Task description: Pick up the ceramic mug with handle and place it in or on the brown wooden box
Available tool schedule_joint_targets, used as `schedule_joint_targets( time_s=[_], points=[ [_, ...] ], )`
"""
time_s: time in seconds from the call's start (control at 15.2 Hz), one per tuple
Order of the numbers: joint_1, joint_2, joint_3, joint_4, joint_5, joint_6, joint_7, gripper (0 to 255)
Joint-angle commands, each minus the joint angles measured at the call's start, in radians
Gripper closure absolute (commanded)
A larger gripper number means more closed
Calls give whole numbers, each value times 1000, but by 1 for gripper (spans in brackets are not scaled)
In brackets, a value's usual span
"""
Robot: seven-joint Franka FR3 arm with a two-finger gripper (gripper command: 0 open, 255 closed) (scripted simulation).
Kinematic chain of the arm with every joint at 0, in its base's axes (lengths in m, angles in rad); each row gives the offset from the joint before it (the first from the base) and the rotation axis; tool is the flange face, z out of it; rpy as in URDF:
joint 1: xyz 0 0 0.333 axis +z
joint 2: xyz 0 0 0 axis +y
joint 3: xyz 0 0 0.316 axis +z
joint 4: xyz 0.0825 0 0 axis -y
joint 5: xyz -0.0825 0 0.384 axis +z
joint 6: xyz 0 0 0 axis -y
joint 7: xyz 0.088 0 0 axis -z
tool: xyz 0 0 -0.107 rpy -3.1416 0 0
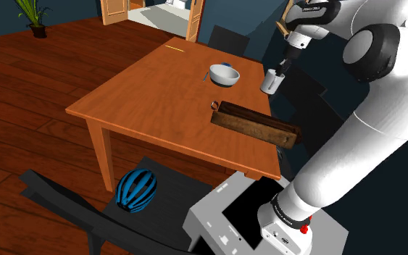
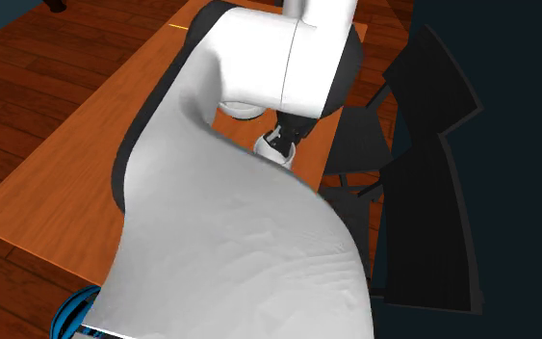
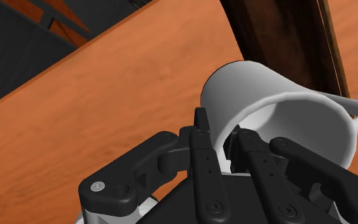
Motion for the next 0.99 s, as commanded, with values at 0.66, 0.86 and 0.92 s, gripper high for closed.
schedule_joint_targets(
  time_s=[0.66, 0.86, 0.92],
  points=[
    [9, -504, 149, -451, -242, 19, 253, 255],
    [7, -501, 142, -489, -245, 59, 252, 255],
    [7, -499, 140, -501, -246, 73, 251, 255]
  ],
)
